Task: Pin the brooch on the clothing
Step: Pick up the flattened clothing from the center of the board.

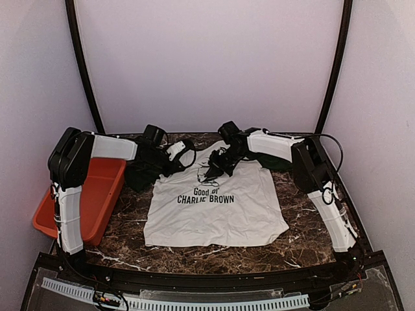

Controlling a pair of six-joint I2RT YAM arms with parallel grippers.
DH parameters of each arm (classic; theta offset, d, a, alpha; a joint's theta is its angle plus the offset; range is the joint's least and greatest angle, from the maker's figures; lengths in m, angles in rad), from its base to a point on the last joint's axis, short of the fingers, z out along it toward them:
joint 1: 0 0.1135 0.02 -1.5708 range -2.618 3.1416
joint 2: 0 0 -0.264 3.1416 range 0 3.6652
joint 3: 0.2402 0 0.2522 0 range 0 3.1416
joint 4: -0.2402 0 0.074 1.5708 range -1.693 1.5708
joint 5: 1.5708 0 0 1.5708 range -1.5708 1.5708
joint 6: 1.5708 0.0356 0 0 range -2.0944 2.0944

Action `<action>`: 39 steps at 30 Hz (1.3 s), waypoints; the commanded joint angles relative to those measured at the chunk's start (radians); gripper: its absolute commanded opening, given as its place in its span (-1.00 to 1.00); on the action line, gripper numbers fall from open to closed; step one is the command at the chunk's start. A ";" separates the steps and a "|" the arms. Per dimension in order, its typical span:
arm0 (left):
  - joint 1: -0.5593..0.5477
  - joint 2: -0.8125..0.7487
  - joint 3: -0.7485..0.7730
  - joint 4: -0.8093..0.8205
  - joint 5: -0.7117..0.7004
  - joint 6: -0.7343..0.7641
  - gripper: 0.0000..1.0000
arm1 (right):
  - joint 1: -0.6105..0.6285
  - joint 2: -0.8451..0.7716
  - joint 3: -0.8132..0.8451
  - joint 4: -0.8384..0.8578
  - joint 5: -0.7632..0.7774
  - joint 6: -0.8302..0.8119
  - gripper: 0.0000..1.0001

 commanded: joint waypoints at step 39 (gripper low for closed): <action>-0.092 -0.228 -0.251 0.230 -0.086 0.146 -0.99 | 0.000 0.005 0.043 -0.070 -0.141 -0.059 -1.00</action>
